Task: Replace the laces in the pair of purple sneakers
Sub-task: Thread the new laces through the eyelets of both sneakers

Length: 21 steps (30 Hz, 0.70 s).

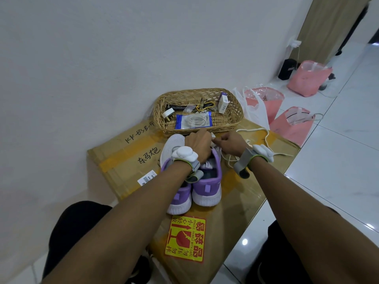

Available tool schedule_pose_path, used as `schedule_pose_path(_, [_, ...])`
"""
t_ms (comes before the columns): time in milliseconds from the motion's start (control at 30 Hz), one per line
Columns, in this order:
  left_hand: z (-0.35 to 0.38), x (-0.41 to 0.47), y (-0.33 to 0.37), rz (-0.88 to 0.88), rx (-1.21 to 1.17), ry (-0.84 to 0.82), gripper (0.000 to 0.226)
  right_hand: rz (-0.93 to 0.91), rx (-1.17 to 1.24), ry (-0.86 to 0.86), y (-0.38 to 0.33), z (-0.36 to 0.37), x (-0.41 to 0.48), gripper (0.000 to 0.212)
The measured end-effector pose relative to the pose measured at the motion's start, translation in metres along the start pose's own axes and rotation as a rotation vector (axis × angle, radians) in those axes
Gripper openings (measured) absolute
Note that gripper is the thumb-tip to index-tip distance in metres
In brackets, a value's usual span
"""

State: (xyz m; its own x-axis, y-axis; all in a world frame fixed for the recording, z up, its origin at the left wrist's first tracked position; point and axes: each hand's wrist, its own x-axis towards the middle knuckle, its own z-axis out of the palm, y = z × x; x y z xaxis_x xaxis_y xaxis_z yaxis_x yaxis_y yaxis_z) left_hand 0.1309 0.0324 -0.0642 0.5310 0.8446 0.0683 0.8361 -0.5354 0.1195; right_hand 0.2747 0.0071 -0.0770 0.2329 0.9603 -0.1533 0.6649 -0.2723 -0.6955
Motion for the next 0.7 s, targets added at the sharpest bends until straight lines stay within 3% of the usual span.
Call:
schedule_pose_path(200, [-0.012, 0.012, -0.024, 0.096, -0.323, -0.17, 0.022, 0.036, -0.066, -0.024, 0.003, -0.002, 0.007, 0.038])
schedule_pose_path(300, [-0.016, 0.017, -0.04, 0.018, -0.66, -0.296, 0.024, -0.025, -0.084, 0.017, -0.003, -0.001, 0.011, 0.02])
schedule_pose_path(400, [-0.009, 0.012, -0.048, -0.094, -0.991, -0.322, 0.021, -0.132, 0.003, 0.058, -0.011, 0.001, 0.018, 0.004])
schedule_pose_path(567, [-0.003, 0.003, -0.051, -0.28, -1.444, -0.271, 0.017, -0.199, 0.109, -0.09, -0.018, 0.0, 0.019, 0.008])
schedule_pose_path(700, [-0.005, 0.007, -0.054, -0.404, -1.56, -0.254, 0.014, -0.14, 0.199, -0.185, -0.027, -0.006, 0.013, 0.02])
